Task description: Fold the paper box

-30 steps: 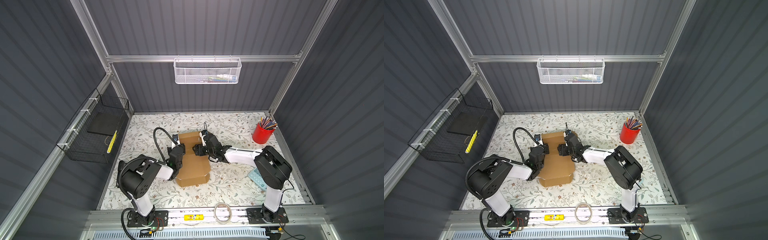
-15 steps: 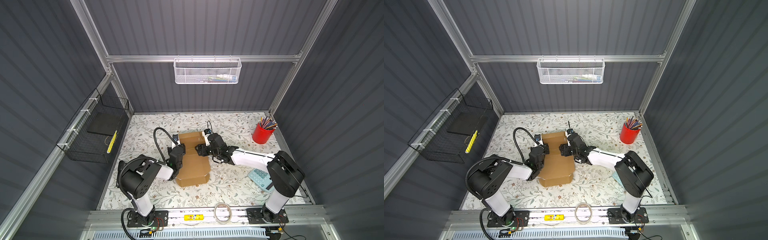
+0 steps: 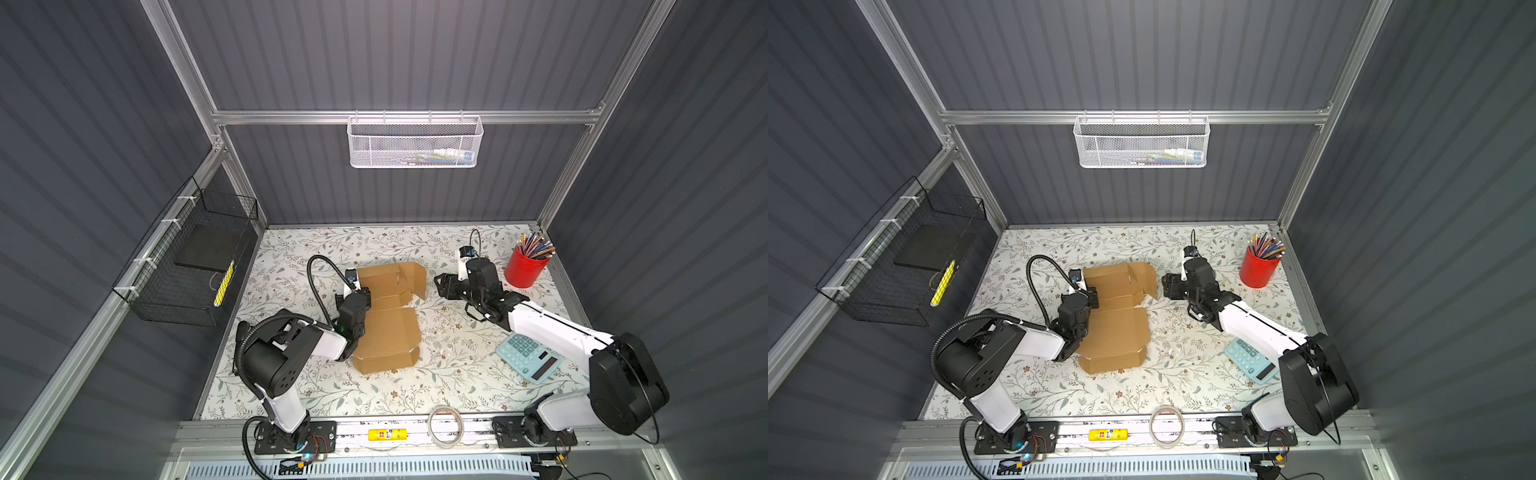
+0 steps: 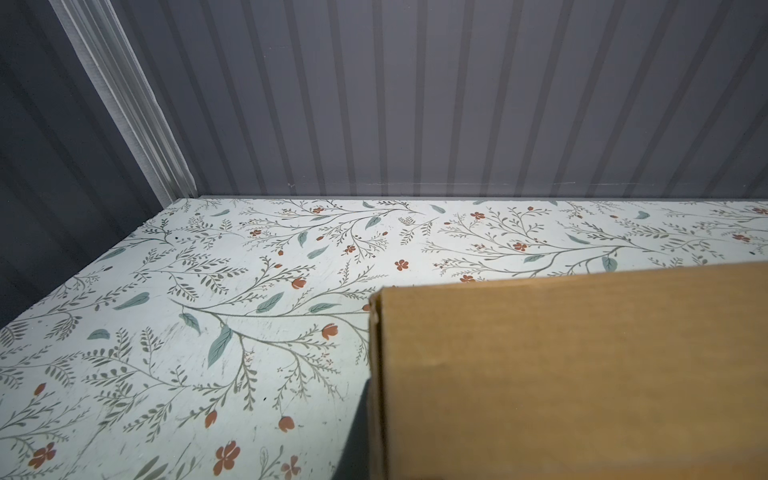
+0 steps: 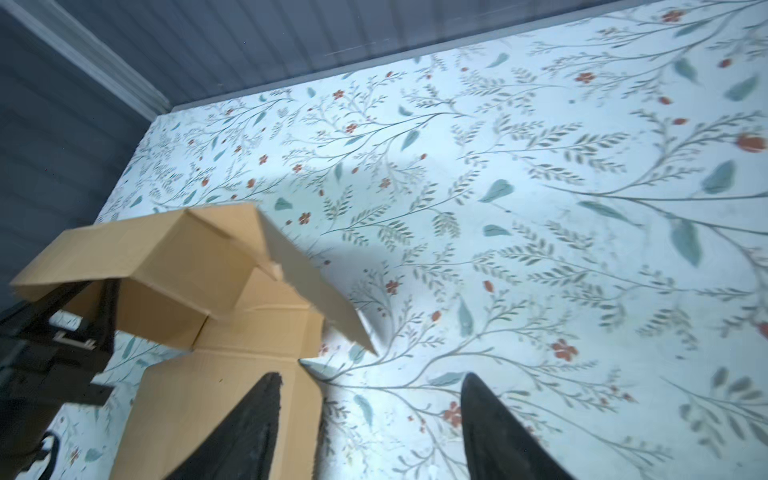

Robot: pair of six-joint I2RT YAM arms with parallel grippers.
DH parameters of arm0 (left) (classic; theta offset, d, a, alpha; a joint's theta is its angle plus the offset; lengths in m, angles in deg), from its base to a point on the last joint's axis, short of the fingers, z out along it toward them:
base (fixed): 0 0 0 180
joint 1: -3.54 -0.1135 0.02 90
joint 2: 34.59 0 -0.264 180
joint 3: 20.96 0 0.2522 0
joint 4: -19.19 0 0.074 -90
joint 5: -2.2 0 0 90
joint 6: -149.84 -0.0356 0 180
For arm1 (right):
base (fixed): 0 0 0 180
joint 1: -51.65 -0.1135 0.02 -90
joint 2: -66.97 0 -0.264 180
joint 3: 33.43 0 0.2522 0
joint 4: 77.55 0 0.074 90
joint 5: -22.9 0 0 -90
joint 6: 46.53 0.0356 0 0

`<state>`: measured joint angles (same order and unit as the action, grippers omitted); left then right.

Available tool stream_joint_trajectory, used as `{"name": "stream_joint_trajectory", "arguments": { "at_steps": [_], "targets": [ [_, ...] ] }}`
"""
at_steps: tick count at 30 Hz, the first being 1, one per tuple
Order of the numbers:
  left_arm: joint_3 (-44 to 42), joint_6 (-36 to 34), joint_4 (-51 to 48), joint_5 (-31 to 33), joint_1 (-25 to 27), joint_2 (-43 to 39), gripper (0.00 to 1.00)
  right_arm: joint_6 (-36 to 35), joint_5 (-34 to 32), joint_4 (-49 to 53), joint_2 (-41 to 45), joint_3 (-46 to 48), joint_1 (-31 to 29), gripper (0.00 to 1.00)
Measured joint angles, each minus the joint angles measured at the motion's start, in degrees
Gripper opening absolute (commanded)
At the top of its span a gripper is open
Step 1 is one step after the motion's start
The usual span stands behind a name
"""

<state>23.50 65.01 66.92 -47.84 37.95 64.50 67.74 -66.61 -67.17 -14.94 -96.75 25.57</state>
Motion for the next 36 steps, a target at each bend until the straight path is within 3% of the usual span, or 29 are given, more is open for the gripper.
{"name": "stream_joint_trajectory", "arguments": {
  "at_steps": [12,23,36],
  "targets": [
    [-0.22,0.02,0.28,-0.52,0.00,0.00,0.00,-9.57,5.31,0.96,-12.09,-5.86,6.38,0.70],
    [-0.22,0.02,0.39,-0.76,-0.02,0.00,0.00,-19.54,14.12,-1.25,-21.40,-16.37,6.71,0.72],
    [-0.22,0.04,0.39,-1.01,-0.02,0.00,0.00,-22.01,16.87,4.04,-26.86,-22.88,4.72,0.72]
  ]
}}
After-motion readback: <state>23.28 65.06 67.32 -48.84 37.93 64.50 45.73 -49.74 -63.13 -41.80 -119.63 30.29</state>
